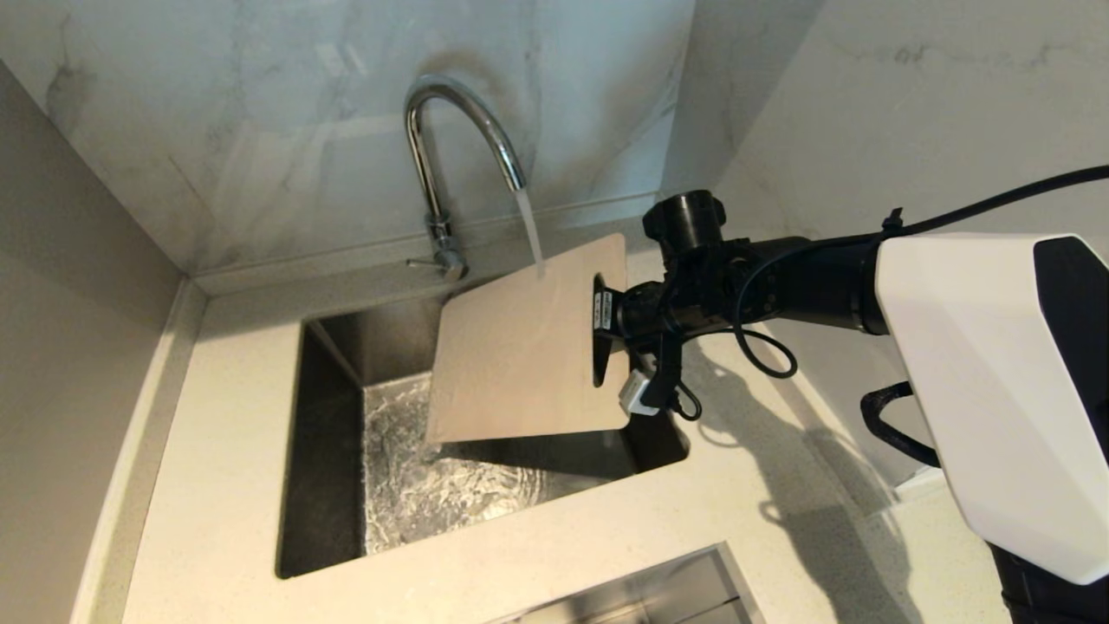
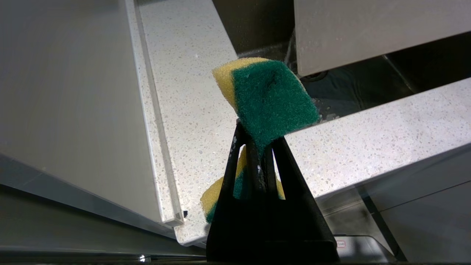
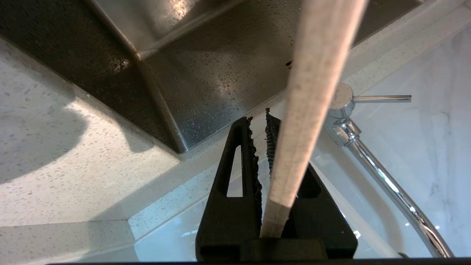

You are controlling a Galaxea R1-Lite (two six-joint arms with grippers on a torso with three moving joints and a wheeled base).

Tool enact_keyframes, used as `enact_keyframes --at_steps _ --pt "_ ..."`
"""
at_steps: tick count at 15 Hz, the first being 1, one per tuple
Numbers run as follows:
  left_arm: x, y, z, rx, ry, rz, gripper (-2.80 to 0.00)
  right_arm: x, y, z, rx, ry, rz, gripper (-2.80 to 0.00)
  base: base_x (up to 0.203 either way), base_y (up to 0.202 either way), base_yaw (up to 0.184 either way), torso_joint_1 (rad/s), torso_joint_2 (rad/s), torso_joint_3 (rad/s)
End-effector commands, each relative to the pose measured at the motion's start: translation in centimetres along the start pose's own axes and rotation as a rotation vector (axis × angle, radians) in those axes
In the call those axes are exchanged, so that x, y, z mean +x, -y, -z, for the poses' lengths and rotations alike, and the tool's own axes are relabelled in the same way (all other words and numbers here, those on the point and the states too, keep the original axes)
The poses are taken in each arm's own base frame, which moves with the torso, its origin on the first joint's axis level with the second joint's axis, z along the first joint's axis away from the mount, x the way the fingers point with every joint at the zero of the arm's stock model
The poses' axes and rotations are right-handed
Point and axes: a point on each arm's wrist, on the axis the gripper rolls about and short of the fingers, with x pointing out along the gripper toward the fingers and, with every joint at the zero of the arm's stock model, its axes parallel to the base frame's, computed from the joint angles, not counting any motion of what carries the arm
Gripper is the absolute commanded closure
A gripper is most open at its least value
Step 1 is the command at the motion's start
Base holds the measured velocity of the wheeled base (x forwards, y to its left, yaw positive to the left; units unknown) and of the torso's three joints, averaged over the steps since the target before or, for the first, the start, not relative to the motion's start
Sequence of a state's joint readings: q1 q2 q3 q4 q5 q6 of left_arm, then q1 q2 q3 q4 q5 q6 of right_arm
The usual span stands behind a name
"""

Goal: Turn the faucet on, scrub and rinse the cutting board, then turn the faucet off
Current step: Scrub the cutting board underwater

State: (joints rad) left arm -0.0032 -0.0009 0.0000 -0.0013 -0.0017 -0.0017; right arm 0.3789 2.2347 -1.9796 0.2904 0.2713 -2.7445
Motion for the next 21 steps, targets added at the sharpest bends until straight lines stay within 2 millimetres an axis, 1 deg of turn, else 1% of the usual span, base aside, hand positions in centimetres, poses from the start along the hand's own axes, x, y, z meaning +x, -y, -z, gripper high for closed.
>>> enact_keyframes --at_steps 1,4,7,10,16,21 --pt "0.0 0.0 0.1 0.000 -0.002 0.000 0.00 -0.6 0.4 0.0 -0.017 0.004 0.009 0.00 0.000 0.000 0.000 0.000 0.00 0.000" --pt "0.0 0.0 0.1 0.000 -0.003 0.000 0.00 -1.9 0.9 -0.2 -0.017 0.016 0.013 0.00 0.000 0.000 0.000 0.000 0.00 0.000" --pt "0.0 0.0 0.1 0.000 -0.002 0.000 0.00 -3.7 1.0 -1.5 -0.007 0.058 0.010 0.00 0.000 0.000 0.000 0.000 0.00 0.000" --pt "0.0 0.0 0.1 0.000 -0.002 0.000 0.00 -5.2 1.9 -2.5 -0.012 0.083 0.029 0.00 0.000 0.000 0.000 0.000 0.00 0.000" --pt "0.0 0.0 0.1 0.000 -0.002 0.000 0.00 -7.9 2.9 -3.1 -0.025 0.067 0.048 0.00 0.000 0.000 0.000 0.000 0.00 0.000" --pt "0.0 0.0 0.1 0.000 -0.002 0.000 0.00 -9.9 2.9 -4.7 -0.038 0.036 0.066 0.00 0.000 0.000 0.000 0.000 0.00 0.000"
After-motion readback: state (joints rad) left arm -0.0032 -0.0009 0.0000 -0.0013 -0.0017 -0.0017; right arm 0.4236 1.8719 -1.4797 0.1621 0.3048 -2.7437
